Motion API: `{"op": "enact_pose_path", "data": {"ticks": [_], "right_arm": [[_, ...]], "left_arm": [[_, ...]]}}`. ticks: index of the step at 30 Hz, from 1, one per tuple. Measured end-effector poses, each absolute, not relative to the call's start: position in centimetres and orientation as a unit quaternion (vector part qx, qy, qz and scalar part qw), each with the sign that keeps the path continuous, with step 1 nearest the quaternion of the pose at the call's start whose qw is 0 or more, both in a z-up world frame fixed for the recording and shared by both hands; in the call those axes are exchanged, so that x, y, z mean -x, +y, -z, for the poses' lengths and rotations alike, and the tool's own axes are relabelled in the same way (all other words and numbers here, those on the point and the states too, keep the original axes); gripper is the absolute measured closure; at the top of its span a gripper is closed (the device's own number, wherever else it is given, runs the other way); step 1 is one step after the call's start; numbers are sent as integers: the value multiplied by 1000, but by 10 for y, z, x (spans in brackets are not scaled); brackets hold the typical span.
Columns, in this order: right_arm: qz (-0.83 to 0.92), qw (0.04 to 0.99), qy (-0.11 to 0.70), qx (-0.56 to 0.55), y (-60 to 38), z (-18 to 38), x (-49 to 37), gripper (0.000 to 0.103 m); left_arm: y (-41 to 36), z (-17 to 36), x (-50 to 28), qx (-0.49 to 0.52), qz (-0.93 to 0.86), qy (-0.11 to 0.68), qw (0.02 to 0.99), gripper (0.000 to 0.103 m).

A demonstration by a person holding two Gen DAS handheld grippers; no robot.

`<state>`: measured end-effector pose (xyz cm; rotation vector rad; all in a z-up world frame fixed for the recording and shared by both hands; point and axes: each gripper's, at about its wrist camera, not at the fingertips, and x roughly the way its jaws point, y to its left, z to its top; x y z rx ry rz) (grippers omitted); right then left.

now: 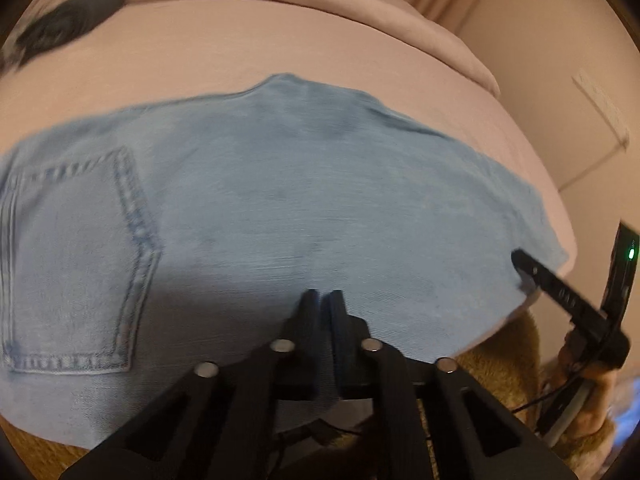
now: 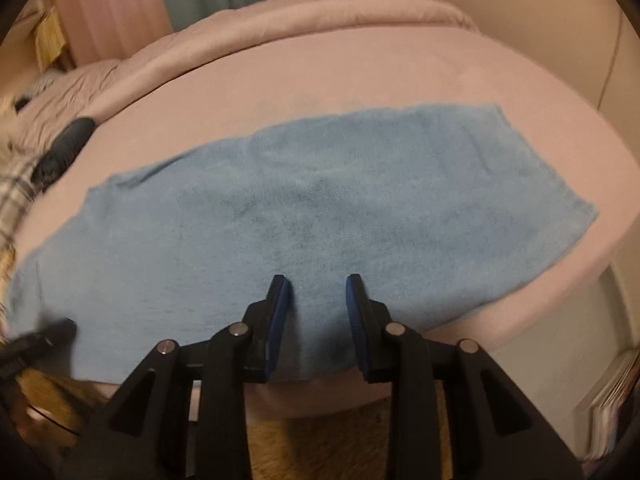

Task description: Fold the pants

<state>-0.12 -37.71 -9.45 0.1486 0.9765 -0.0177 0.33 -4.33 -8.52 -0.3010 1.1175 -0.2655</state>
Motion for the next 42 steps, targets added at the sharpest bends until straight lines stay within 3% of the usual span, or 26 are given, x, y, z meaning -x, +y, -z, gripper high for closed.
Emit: {"op": "enact_pose_path", "data": {"ticks": [8, 10, 12, 15, 22, 26, 29, 33, 35, 42], "right_arm": [[10, 877, 468, -107, -394, 91, 5, 75], [64, 881, 465, -66, -391, 90, 4, 80], [158, 876, 457, -1, -400, 91, 6, 77], [140, 876, 457, -61, -429, 93, 12, 77], [84, 881, 456, -92, -415, 73, 16, 73], [14, 891, 444, -90, -376, 56, 11, 54], [-38, 886, 455, -76, -350, 58, 4, 50], [-24, 868, 495, -12, -327, 88, -8, 36], [-18, 871, 491, 24, -319, 94, -8, 34], [-14, 869, 495, -2, -328, 94, -20, 29]], "left_arm": [[-19, 86, 13, 161, 125, 528, 824, 96], [-6, 82, 19, 163, 111, 529, 826, 96], [6, 79, 20, 168, 91, 524, 830, 96], [22, 80, 23, 191, 93, 527, 823, 96], [6, 46, 22, 130, 52, 481, 865, 96], [13, 49, 11, 114, 8, 478, 871, 96], [18, 76, -2, 110, -10, 505, 856, 93], [18, 84, -1, 109, -5, 493, 863, 93], [24, 87, -1, 121, -3, 493, 862, 92], [25, 88, 1, 116, -3, 486, 866, 92]]}}
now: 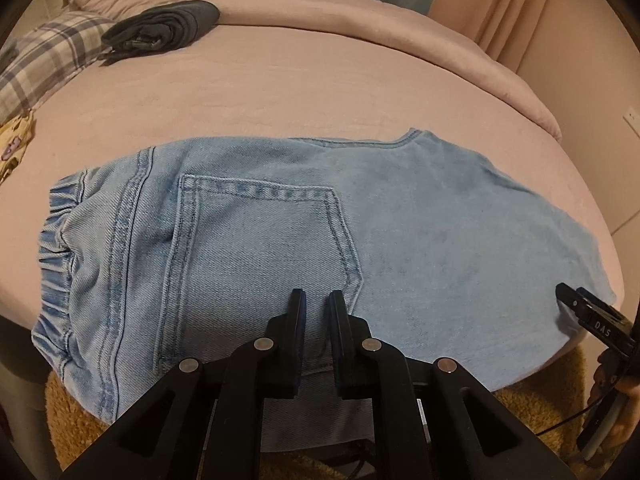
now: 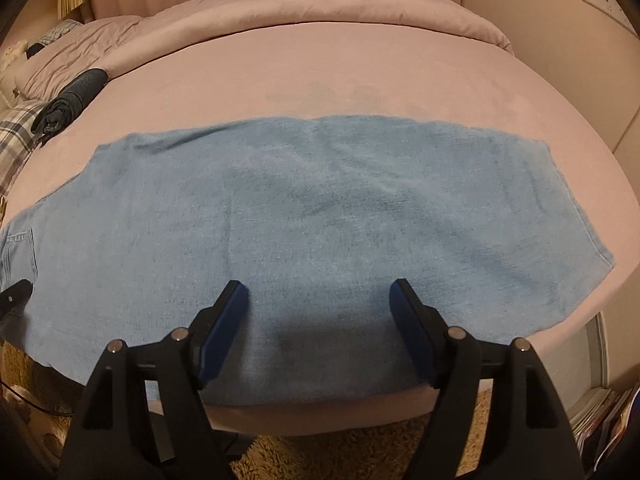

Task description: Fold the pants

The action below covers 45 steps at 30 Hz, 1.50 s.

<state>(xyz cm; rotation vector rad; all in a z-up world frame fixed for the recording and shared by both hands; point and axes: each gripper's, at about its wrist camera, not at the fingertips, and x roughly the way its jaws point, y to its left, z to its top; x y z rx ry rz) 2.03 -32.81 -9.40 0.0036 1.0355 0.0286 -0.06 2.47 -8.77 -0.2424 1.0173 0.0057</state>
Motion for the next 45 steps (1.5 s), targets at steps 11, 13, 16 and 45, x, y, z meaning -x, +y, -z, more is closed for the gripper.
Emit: {"op": "enact_pose_path", "data": {"ticks": [11, 13, 16, 45], "right_arm": [[-15, 870, 492, -8, -333, 97, -7, 28], [-16, 871, 492, -9, -334, 97, -6, 28], [-14, 871, 491, -8, -332, 97, -6, 28], [-14, 868, 493, -48, -351, 93, -8, 41]], "left_arm": [[20, 83, 5, 119, -4, 486, 866, 92], [20, 83, 5, 117, -5, 486, 866, 92], [20, 82, 6, 113, -7, 485, 867, 92], [71, 82, -12, 152, -84, 479, 860, 96]]}}
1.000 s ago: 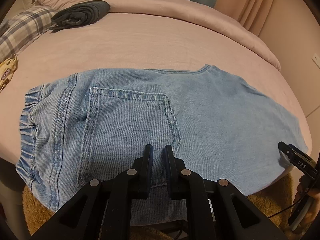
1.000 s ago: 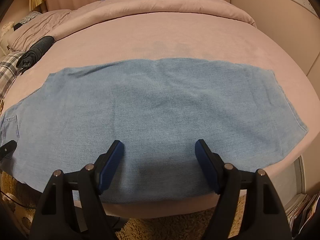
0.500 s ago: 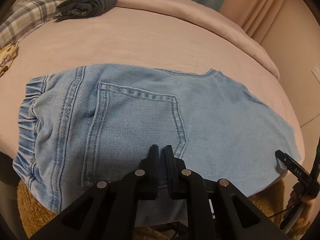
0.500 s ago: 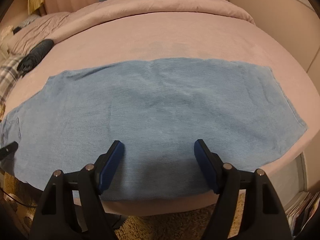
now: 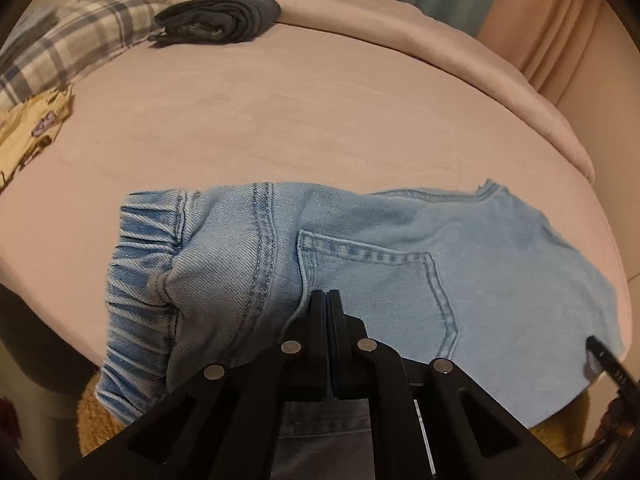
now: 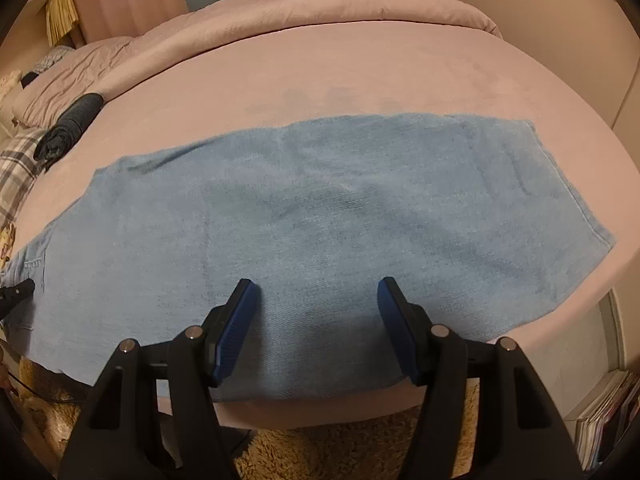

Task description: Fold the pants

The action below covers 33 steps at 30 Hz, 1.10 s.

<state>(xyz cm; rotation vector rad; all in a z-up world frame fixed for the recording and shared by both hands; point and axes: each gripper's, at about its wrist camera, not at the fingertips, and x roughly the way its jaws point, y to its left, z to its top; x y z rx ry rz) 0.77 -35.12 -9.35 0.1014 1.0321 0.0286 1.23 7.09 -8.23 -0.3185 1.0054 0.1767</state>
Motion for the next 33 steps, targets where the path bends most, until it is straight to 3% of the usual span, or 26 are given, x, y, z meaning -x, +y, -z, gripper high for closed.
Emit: {"op": "enact_pose_path", "data": {"ticks": [9, 14, 16, 18, 20, 26, 33], "right_arm": [[-20, 870, 488, -66, -360, 93, -8, 41], [-27, 874, 477, -95, -370, 89, -4, 40], [-18, 877, 468, -107, -380, 84, 0, 39], [2, 882, 455, -120, -397, 76, 7, 39], [18, 888, 436, -145, -420, 67, 16, 38], [110, 886, 408, -190, -487, 58, 34, 35], [140, 869, 407, -244, -527, 80, 34, 35]], "left_arm": [[69, 77, -12, 153, -100, 483, 856, 96], [32, 48, -27, 140, -33, 485, 863, 95], [1, 34, -34, 131, 21, 474, 871, 90], [-29, 25, -42, 129, 78, 464, 873, 71], [-70, 18, -49, 118, 144, 460, 868, 60], [-169, 34, -57, 90, 259, 478, 834, 60], [-204, 85, -66, 59, 261, 541, 797, 60]]}}
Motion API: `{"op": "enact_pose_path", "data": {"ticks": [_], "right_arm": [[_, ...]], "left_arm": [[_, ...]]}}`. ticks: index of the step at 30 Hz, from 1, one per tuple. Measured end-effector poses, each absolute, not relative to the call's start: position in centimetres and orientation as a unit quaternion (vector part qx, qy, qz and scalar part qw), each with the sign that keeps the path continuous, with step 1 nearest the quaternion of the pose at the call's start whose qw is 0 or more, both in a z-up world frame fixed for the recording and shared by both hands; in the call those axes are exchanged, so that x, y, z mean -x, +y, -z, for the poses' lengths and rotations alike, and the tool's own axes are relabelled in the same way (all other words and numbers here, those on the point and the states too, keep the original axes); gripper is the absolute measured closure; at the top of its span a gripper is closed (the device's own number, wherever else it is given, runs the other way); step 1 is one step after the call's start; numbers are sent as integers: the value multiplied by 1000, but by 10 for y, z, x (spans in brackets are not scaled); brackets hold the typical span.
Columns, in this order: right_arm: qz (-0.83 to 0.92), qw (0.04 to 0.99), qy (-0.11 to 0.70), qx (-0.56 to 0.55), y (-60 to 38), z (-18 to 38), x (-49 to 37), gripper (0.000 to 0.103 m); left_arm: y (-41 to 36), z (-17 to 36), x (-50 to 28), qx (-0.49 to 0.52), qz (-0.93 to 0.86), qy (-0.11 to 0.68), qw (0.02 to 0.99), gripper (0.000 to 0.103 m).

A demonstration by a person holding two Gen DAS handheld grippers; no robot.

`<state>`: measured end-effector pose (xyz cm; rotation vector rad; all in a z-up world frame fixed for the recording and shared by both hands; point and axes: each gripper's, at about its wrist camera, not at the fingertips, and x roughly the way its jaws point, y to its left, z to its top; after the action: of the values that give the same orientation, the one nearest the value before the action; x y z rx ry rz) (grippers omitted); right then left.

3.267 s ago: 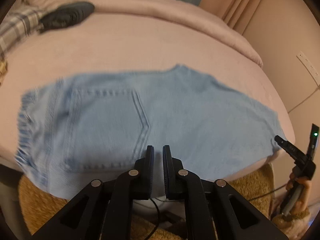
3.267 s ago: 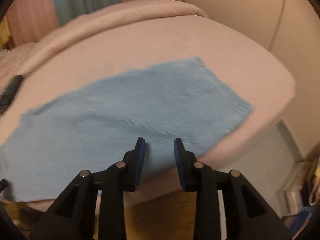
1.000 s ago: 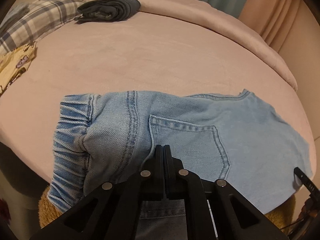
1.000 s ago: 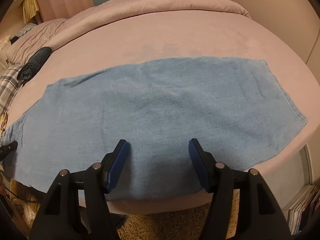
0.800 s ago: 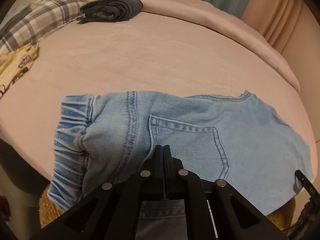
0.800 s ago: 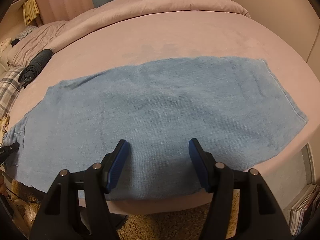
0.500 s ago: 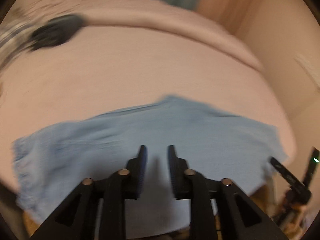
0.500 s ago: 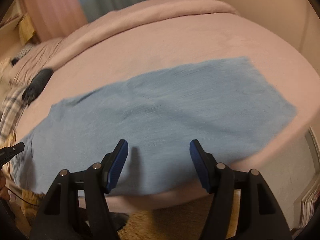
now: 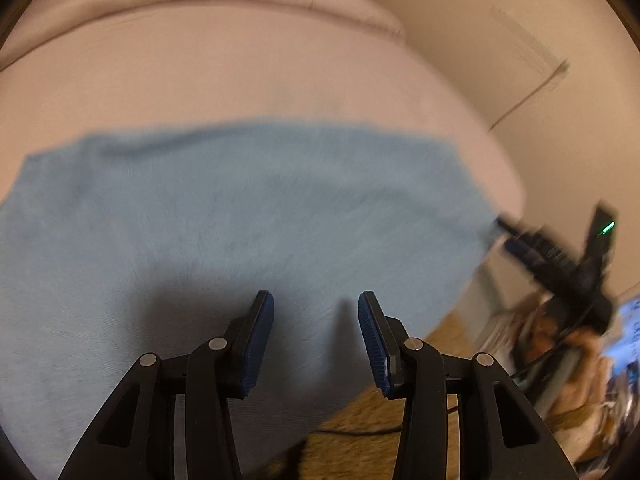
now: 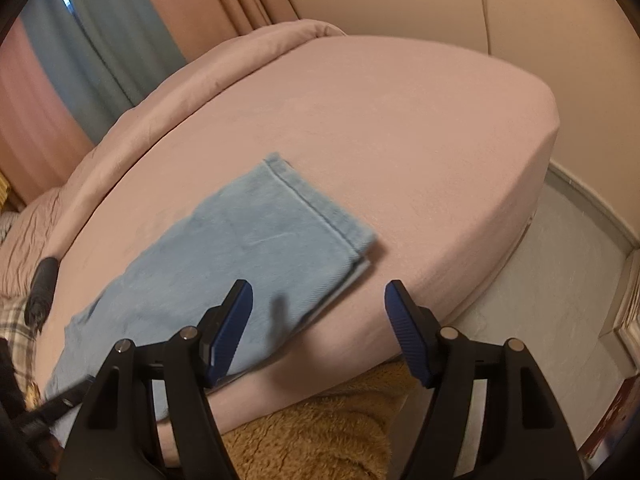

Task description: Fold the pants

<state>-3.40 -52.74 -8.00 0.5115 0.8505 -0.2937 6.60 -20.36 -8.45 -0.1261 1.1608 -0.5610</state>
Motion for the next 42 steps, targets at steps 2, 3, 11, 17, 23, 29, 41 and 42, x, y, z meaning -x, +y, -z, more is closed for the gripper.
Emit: {"op": "enact_pose_path", "data": {"ticks": [2, 3, 11, 17, 23, 29, 41, 42], "right_arm": [[141, 863, 401, -273, -534, 88, 33, 39], [137, 862, 397, -284, -535, 91, 32, 43], [149, 861, 386, -297, -527, 102, 16, 74], [141, 892, 350, -248, -508, 65, 16, 89], [22, 924, 311, -220, -455, 26, 19, 90], [-35, 921, 333, -198, -415, 34, 13, 90], [-83, 918, 357, -150, -386, 35, 24, 90], [-85, 919, 357, -145, -385, 34, 23, 90]], "left_arm": [[-201, 88, -61, 64, 264, 523, 808, 59], [-202, 87, -59, 61, 263, 522, 809, 59], [-210, 85, -51, 59, 261, 519, 812, 59], [-205, 52, -75, 114, 295, 523, 792, 58], [-232, -3, -107, 167, 373, 494, 768, 43], [-265, 17, -135, 191, 373, 558, 717, 43], [-271, 24, -140, 173, 335, 550, 745, 99], [-267, 20, -138, 168, 335, 545, 750, 99]]}}
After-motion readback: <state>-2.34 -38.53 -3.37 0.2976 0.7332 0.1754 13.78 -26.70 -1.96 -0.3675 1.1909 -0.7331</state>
